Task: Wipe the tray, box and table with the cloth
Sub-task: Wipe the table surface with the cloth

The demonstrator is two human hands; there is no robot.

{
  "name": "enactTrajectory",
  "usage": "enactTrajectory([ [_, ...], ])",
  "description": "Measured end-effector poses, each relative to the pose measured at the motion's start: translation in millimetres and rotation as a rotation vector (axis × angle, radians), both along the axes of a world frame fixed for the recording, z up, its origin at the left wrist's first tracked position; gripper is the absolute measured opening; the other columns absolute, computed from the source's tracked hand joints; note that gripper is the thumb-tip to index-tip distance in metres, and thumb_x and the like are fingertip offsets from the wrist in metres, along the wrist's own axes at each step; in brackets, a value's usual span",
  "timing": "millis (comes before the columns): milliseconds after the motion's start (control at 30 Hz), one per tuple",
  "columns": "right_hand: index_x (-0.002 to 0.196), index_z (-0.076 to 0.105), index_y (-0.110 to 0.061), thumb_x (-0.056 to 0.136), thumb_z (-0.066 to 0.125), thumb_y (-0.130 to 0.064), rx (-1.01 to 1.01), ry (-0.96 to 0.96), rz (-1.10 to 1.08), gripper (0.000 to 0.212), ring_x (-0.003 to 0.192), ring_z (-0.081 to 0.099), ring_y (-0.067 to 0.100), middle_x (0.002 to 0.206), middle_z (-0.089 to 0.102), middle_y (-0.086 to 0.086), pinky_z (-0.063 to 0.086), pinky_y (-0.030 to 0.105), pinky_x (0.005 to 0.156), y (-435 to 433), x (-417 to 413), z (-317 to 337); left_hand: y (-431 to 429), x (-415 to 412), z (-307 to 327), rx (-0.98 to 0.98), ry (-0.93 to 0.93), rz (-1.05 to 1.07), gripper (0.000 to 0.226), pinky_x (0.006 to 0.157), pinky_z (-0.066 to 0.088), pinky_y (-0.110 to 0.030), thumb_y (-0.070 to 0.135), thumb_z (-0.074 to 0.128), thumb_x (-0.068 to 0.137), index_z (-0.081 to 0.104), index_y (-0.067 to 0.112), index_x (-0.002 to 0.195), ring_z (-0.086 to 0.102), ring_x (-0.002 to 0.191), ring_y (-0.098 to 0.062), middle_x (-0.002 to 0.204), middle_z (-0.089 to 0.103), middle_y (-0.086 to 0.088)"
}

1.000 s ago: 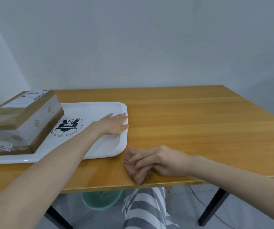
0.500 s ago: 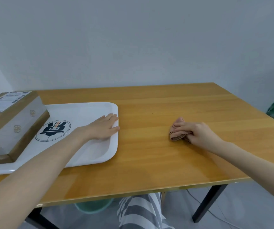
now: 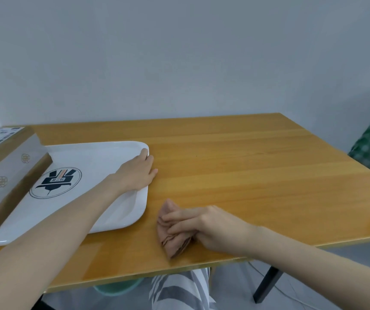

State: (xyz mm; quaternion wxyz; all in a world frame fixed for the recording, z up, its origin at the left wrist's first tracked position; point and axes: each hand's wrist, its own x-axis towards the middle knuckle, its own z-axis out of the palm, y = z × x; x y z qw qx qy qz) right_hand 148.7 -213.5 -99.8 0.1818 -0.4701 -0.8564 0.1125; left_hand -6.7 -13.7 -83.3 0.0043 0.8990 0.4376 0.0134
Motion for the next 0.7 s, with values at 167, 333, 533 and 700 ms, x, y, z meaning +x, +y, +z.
enactTrajectory([
  [167, 0.117, 0.064, -0.032, 0.074, 0.045, 0.007, -0.005, -0.057, -0.372, 0.061, 0.126, 0.052, 0.018, 0.142, 0.046, -0.016, 0.047, 0.041, 0.096, 34.5, 63.4, 5.9, 5.4, 3.8, -0.8, 0.067, -0.016, 0.011, 0.044, 0.069, 0.038, -0.031, 0.041, 0.034, 0.100, 0.057, 0.004, 0.103, 0.045, 0.077, -0.021, 0.124, 0.039, -0.007],
  [333, 0.120, 0.061, -0.031, 0.083, 0.041, 0.004, -0.005, -0.202, -0.692, 0.055, 0.117, 0.054, 0.028, 0.136, 0.052, -0.012, 0.048, 0.037, 0.081, 73.8, 103.3, 10.0, 14.7, 3.8, -5.4, 0.178, -0.063, -0.042, 0.039, 0.063, 0.032, -0.030, 0.032, 0.036, 0.100, 0.056, 0.005, 0.081, 0.041, 0.070, -0.020, 0.098, 0.040, -0.004],
  [533, 0.119, 0.063, -0.028, 0.083, 0.042, 0.000, 0.035, -0.160, -0.560, 0.050, 0.112, 0.057, 0.030, 0.134, 0.054, -0.010, 0.049, 0.038, 0.075, 61.6, 63.5, 15.7, 30.9, 15.8, -3.8, 0.308, -0.076, -0.035, 0.033, 0.062, 0.033, -0.031, 0.024, 0.033, 0.101, 0.057, 0.005, 0.090, 0.051, 0.083, -0.025, 0.093, 0.050, -0.005],
  [700, 0.114, 0.067, -0.021, 0.078, 0.047, 0.000, 0.048, -0.040, -0.206, 0.046, 0.124, 0.053, 0.023, 0.136, 0.055, -0.007, 0.053, 0.041, 0.081, 56.7, 9.9, 4.9, 42.0, 36.7, 1.2, 0.388, 0.099, 0.024, 0.016, 0.058, 0.031, -0.031, 0.007, 0.042, 0.094, 0.058, 0.008, 0.093, 0.056, 0.083, -0.029, 0.094, 0.062, -0.009],
])
